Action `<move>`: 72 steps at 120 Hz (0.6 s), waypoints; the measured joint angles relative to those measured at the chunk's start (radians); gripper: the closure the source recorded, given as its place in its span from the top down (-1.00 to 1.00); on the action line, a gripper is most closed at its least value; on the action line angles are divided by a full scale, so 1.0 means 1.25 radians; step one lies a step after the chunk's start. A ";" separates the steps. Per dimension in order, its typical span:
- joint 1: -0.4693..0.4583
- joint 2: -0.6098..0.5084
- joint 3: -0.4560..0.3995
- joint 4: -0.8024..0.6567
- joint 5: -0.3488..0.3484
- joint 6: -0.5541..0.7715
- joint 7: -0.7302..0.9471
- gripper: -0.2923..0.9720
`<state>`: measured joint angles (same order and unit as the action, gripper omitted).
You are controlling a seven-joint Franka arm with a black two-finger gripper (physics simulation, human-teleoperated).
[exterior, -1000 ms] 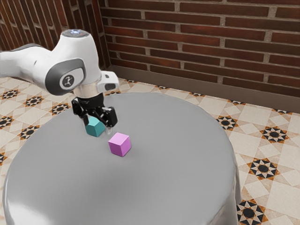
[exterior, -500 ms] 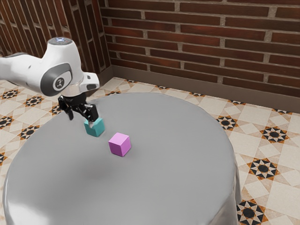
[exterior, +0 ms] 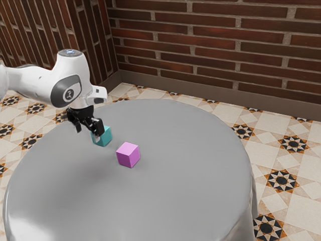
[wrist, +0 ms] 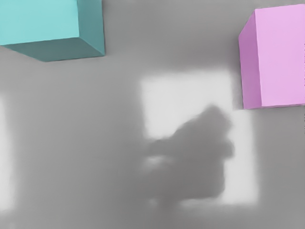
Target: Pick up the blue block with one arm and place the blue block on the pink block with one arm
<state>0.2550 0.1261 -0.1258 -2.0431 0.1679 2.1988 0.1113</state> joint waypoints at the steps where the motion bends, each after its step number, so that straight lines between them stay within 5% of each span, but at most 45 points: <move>1: 0.001 0.002 0.000 0.003 0.000 0.000 0.001 0.54; 72: 0.046 0.163 -0.004 0.157 -0.002 -0.005 0.079 0.54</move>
<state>0.3123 0.3294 -0.1308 -1.8468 0.1655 2.1926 0.2102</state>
